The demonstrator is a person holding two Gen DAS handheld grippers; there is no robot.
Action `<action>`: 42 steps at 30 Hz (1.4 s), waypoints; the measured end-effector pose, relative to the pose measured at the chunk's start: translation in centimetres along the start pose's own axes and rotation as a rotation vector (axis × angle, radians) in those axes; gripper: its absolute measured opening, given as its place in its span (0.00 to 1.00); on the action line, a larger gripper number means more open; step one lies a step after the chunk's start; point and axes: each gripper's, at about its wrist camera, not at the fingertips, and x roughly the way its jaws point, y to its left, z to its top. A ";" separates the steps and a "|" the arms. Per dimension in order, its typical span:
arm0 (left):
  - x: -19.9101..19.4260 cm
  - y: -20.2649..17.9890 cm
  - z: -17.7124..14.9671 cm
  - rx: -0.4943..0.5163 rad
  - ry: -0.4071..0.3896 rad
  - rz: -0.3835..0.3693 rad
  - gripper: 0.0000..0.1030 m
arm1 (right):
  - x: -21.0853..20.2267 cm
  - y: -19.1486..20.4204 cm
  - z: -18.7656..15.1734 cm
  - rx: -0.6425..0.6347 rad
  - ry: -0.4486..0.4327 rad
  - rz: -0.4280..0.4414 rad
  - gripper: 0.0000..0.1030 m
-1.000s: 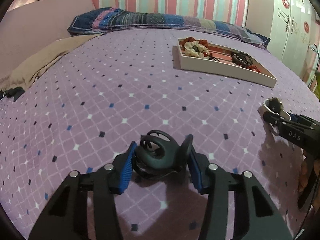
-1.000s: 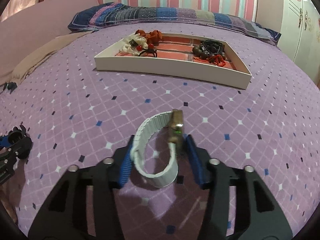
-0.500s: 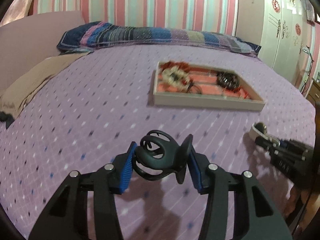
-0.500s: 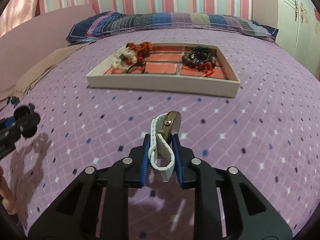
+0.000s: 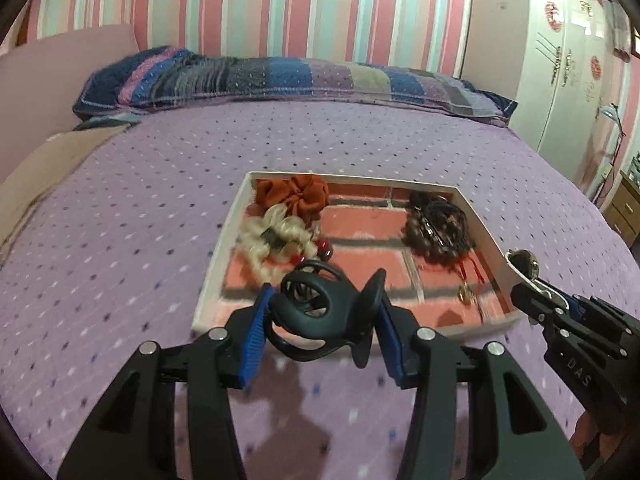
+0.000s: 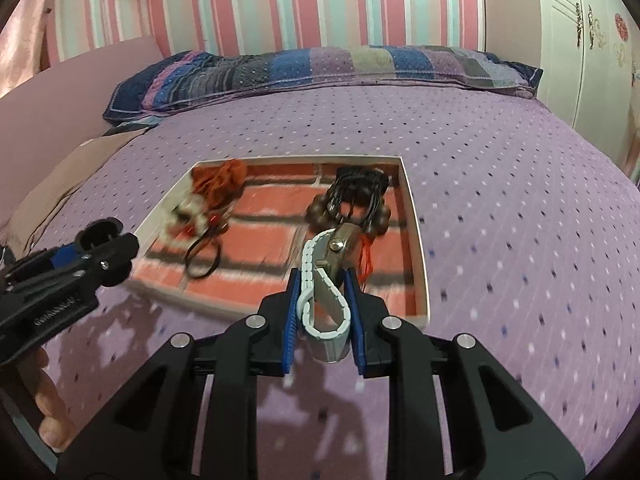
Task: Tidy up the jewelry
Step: 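Carry both held items over the white tray and lower them in, then open both tools to release the hair clip and watch into the tray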
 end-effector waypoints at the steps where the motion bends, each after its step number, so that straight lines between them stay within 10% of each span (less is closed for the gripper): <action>1: 0.8 -0.1 0.3 0.000 0.005 0.014 0.47 | 1.0 -0.2 0.7 -0.002 0.006 -0.006 0.22; 11: 9.5 0.6 1.0 -0.006 0.109 0.083 0.47 | 8.6 -1.2 2.5 -0.008 0.065 -0.037 0.22; 26: 11.3 1.9 0.2 -0.011 0.142 0.112 0.48 | 8.9 0.3 1.5 -0.084 0.028 -0.080 0.23; 35: 10.5 1.7 -0.4 0.030 0.141 0.147 0.53 | 10.2 -0.5 1.1 -0.047 0.081 -0.063 0.36; 42: 6.7 1.4 -0.6 0.055 0.089 0.144 0.66 | 8.0 -0.2 1.1 -0.070 0.053 -0.046 0.70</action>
